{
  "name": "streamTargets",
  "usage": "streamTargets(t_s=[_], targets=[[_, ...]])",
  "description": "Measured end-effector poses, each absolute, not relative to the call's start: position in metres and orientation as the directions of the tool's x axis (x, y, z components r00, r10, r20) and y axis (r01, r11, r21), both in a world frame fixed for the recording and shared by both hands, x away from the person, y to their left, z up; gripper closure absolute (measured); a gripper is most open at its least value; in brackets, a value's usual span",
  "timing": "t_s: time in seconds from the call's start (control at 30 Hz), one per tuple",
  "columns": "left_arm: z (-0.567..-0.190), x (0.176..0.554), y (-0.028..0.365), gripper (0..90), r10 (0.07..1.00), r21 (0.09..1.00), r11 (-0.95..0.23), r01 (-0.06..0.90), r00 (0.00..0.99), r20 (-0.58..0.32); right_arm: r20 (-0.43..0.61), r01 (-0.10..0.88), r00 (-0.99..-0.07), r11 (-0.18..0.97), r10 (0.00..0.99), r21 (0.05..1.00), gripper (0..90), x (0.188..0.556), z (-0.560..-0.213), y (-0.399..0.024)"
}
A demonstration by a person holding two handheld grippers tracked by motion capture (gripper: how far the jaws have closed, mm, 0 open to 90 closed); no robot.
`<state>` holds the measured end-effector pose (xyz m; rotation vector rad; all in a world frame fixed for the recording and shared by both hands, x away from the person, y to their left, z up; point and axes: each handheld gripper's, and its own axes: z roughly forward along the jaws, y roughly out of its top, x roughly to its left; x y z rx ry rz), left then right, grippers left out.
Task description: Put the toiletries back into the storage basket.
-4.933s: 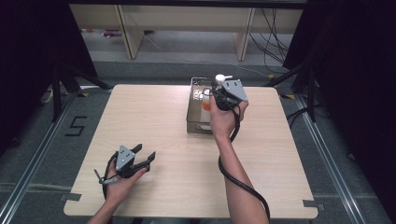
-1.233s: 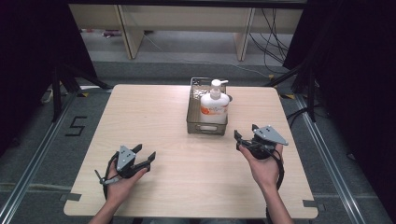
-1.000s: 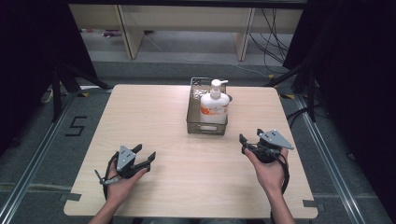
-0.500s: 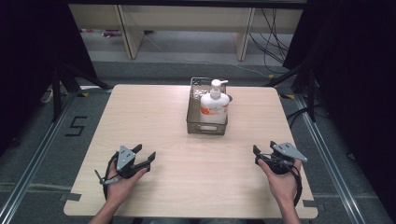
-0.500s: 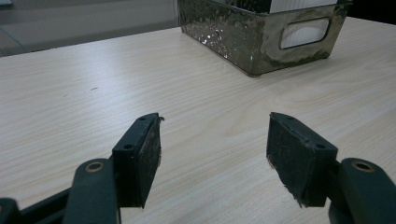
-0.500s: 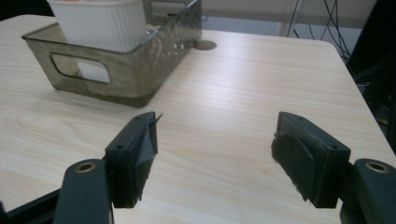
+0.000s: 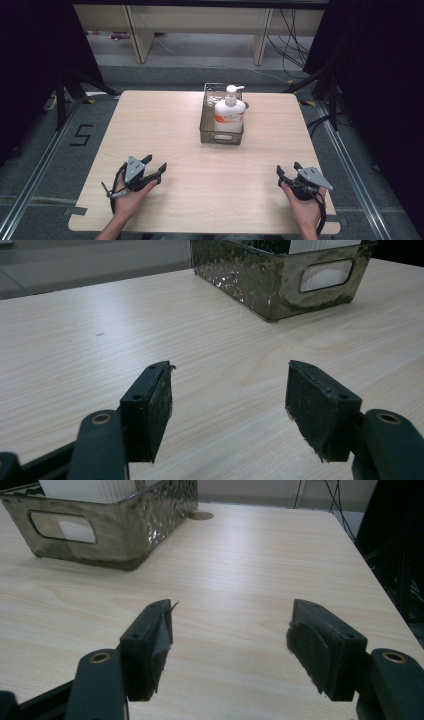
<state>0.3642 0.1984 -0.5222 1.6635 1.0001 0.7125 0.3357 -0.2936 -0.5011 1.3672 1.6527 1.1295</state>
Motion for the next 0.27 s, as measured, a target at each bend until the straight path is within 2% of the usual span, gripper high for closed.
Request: streamTargets(t_s=[0.17,0.27], targets=[[-0.5221,0.3644,0.1988,34.8,0.877,0.953,-0.129,0.274,0.481,-0.019,0.012,0.382,-0.214,0.073,0.977,0.921,34.7,0.3335,-0.5021,-0.2916],[-0.5221,0.3646,0.1988,34.7,0.877,0.952,-0.13,0.277,0.48,-0.02,0.003,0.374,-0.195,0.071,0.981,0.925,34.7,0.3346,-0.5028,-0.2894]])
